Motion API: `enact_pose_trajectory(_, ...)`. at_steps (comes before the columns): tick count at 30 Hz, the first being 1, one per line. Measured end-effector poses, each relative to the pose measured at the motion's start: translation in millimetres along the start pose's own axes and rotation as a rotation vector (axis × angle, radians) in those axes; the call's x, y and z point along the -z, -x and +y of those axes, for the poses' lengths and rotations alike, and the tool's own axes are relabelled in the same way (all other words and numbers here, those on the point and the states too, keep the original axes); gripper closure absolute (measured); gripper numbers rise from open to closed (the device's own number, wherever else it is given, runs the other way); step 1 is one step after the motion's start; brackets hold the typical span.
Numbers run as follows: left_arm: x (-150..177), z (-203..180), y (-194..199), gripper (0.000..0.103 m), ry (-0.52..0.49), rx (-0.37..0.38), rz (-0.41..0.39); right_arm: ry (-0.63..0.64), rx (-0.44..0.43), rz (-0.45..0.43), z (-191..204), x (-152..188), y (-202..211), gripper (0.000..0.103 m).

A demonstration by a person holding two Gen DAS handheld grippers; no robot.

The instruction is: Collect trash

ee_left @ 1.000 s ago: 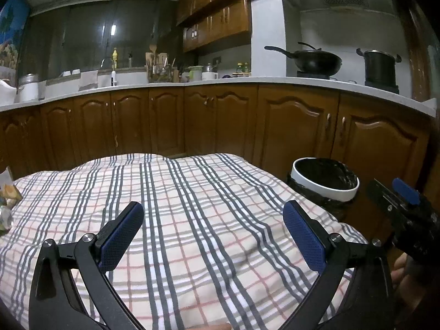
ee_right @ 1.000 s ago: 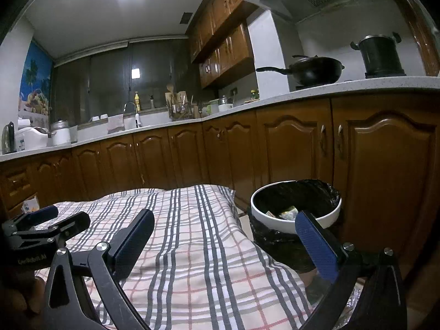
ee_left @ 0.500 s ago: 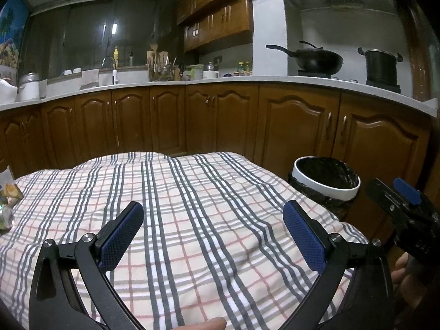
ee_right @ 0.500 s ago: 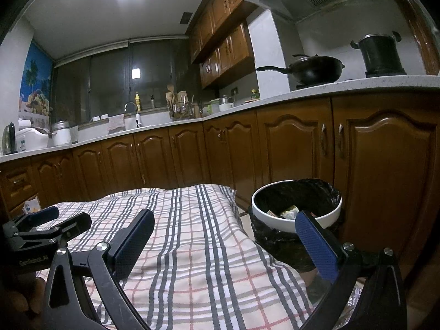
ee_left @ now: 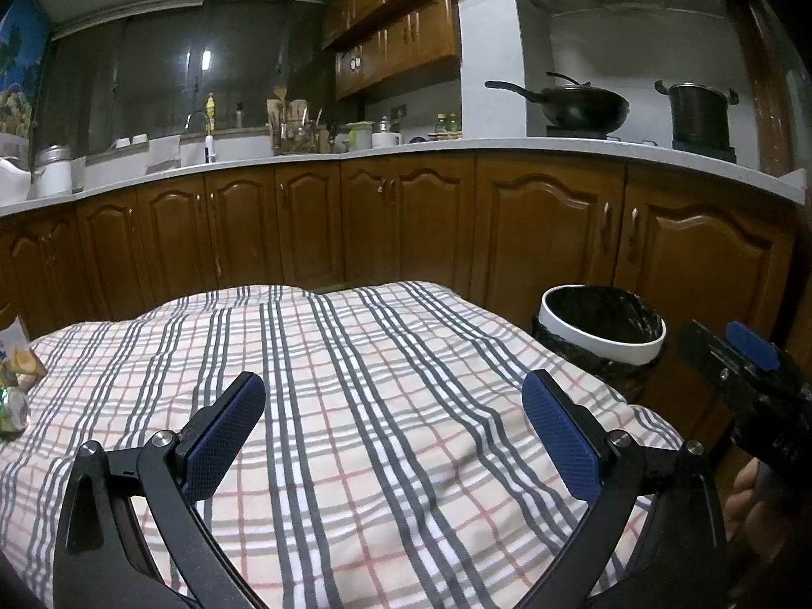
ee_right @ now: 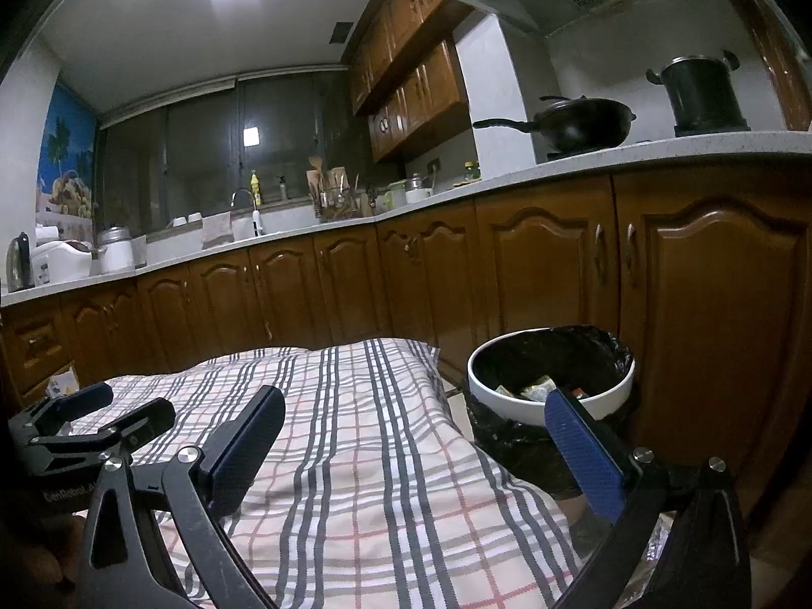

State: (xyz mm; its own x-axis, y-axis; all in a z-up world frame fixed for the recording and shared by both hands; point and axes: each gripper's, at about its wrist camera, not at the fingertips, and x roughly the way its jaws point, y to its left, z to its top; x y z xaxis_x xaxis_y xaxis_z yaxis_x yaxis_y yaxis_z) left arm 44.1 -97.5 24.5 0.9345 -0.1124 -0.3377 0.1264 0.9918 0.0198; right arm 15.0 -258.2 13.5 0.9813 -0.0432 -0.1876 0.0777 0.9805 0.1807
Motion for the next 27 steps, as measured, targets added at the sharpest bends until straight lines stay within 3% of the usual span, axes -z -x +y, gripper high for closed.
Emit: enact_pose_trajectory(27, -0.1, -1.7, -0.9, 0.0, 0.005, 0.002, 0.003, -0.003, -0.007, -0.003, 15.2, 1.0, 0.8, 0.0)
